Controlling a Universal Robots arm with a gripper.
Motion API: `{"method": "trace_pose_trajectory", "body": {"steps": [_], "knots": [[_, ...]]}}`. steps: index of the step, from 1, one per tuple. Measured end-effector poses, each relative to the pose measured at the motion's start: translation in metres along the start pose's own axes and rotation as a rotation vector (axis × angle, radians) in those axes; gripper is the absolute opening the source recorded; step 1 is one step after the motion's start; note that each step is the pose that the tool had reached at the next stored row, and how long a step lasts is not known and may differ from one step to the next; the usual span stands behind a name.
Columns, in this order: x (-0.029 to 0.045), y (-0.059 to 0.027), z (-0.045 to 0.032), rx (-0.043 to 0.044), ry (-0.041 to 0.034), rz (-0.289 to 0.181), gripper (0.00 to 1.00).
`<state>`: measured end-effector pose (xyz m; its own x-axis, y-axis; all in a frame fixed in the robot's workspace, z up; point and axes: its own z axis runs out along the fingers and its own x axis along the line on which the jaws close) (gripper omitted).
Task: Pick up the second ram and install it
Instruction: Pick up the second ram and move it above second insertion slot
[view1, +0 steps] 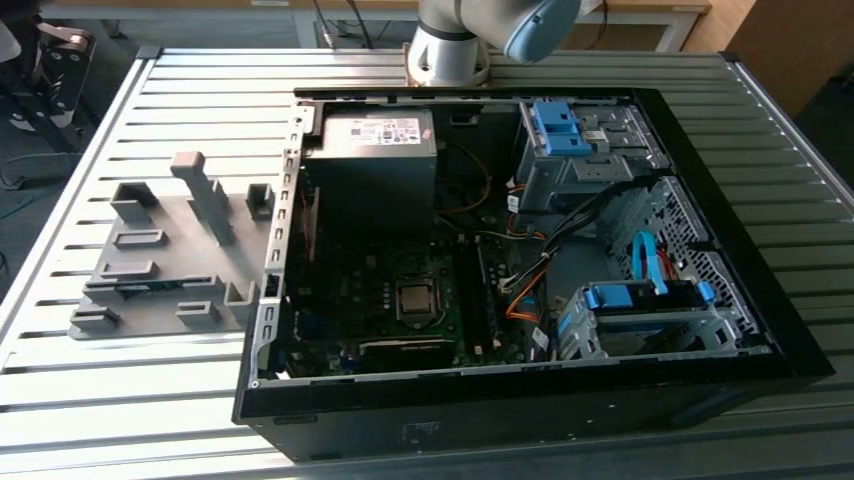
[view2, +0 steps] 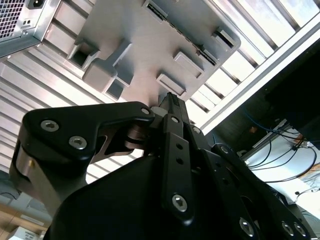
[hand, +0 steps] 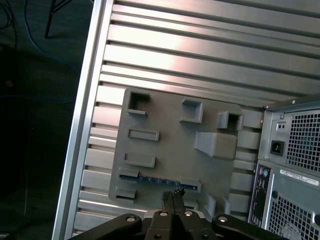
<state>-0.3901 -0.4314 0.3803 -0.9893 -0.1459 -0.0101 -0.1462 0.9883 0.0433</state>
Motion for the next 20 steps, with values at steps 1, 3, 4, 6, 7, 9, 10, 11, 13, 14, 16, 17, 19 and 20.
{"method": "trace_pose_trajectory", "body": {"steps": [1, 3, 4, 6, 7, 9, 10, 11, 13, 14, 16, 17, 19, 20], "knots": [[0.0, 0.0, 0.0, 0.0, 0.0001, -0.002, 0.11], [0.0, 0.0, 0.0, 0.0, 0.0003, -0.005, 0.11], [0.0, 0.0, 0.0, 0.0, 0.0003, -0.007, 0.11], [0.0, 0.0, 0.0, 0.0, 0.0005, -0.01, 0.11], [0.0, 0.0, 0.0, -0.0001, 0.0005, -0.011, 0.11], [0.0, 0.0, 0.0, -0.0001, 0.0007, -0.014, 0.11], [0.0, 0.0, 0.0, -0.0001, 0.0007, -0.016, 0.11], [0.0, 0.0, -0.0001, -0.0001, 0.0008, -0.017, 0.11], [0.0, 0.0, 0.0, -0.0001, 0.0009, -0.019, 0.11], [0.0, 0.0, 0.0, -0.0002, 0.0009, -0.021, 0.11], [0.0, 0.0, 0.0, -0.0002, 0.001, -0.023, 0.11], [0.0, 0.0, 0.0, -0.0002, 0.0011, -0.024, 0.11], [0.0, 0.0, 0.0, -0.0002, 0.0012, -0.026, 0.11], [0.0, 0.0, 0.0, -0.0002, 0.0012, -0.027, 0.11]]}}
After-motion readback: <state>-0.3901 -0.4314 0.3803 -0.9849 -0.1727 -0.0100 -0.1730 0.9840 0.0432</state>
